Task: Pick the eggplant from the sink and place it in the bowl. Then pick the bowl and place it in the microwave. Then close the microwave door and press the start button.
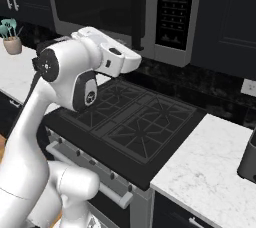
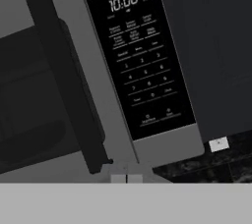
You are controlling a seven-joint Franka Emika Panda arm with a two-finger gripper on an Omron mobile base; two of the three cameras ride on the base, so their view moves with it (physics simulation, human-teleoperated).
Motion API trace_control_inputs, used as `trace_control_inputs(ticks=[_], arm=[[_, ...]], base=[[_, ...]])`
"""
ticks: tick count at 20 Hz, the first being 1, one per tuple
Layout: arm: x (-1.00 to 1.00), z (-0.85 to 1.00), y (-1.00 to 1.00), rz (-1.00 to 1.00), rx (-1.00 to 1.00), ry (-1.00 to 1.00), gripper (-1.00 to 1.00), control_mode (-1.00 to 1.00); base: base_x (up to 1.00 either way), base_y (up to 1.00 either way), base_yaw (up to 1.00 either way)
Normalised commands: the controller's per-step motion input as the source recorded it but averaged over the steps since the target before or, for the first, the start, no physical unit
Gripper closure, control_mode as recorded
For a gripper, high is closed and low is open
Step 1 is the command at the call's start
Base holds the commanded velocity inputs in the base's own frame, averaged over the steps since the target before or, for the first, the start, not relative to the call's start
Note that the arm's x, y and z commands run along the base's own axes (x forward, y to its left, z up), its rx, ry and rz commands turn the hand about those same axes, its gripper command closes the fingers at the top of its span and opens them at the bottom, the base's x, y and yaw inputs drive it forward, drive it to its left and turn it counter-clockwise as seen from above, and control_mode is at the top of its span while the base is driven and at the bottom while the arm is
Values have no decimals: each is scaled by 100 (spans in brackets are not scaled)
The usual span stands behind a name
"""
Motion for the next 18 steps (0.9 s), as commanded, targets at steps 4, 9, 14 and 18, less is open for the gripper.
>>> trace_control_inputs(ticks=[4,9,14,18], arm=[[24,2,-39,5,4,0,100,-100],[20,0,-38,4,4,0,100,-100],[22,0,-30,3,3,1,100,-100],[18,1,-38,2,5,0,100,-100]], base=[[0,0,0],[0,0,0],[0,0,0],[0,0,0]])
